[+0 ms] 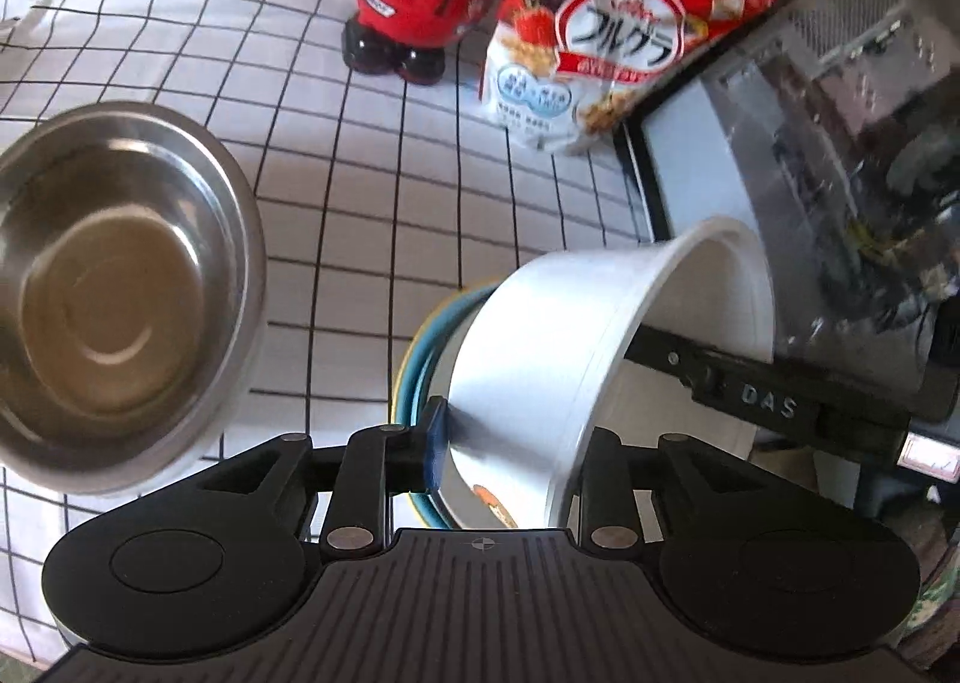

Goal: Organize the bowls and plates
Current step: 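Lower the white bowl into the blue bowl and open both tools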

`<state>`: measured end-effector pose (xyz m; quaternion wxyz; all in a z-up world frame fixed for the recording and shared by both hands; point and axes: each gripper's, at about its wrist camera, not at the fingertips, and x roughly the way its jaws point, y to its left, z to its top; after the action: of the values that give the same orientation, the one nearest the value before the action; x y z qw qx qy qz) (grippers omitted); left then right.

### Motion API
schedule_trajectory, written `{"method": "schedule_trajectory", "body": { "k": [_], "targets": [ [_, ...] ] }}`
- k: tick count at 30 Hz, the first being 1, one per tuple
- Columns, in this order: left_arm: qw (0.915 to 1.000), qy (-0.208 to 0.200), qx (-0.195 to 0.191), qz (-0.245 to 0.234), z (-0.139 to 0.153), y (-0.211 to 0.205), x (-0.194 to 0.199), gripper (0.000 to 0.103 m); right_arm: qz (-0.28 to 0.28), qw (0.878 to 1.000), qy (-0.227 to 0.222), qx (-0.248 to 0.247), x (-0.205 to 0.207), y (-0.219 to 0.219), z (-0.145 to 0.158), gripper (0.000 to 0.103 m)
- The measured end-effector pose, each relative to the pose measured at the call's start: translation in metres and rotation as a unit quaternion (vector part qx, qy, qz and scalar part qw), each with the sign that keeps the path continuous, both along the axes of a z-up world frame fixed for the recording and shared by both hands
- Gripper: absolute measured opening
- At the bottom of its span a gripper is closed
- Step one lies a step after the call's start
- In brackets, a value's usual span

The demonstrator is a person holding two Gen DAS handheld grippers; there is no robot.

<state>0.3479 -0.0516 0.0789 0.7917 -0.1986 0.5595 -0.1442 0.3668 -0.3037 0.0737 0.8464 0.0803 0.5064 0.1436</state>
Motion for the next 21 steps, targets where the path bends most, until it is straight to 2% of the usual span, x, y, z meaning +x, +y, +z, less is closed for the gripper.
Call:
{"method": "schedule_trajectory", "body": {
  "k": [4, 6, 8, 11, 15, 17, 21],
  "targets": [
    [0.9994, 0.021, 0.004, -0.027, -0.007, -0.002, 0.004, 0.028, -0.001, 1.0, 0.007, 0.003, 0.003, 0.0, -0.001, 0.041],
    [0.998, 0.034, -0.004, -0.054, -0.013, -0.008, 0.001, 0.034, 0.0, 1.0, 0.01, -0.006, 0.006, 0.004, -0.005, 0.041],
    [0.9975, 0.032, -0.01, -0.062, -0.013, -0.011, -0.004, 0.037, 0.001, 1.0, 0.014, -0.011, 0.008, 0.006, -0.007, 0.041],
    [0.9988, 0.013, -0.001, -0.046, -0.008, -0.009, -0.006, 0.04, 0.005, 1.0, 0.019, -0.019, 0.012, 0.01, -0.009, 0.041],
    [0.9961, -0.073, 0.045, -0.02, 0.015, -0.004, -0.011, 0.042, 0.02, 0.999, 0.032, -0.028, 0.011, 0.015, -0.012, 0.041],
    [0.9954, -0.084, 0.045, -0.012, 0.02, -0.001, -0.009, 0.042, 0.032, 0.998, 0.03, -0.035, 0.008, 0.021, -0.011, 0.041],
    [0.9967, -0.068, 0.039, -0.02, 0.017, 0.0, -0.007, 0.036, 0.036, 0.997, 0.016, -0.067, 0.005, 0.026, -0.007, 0.041]
  ]
}}
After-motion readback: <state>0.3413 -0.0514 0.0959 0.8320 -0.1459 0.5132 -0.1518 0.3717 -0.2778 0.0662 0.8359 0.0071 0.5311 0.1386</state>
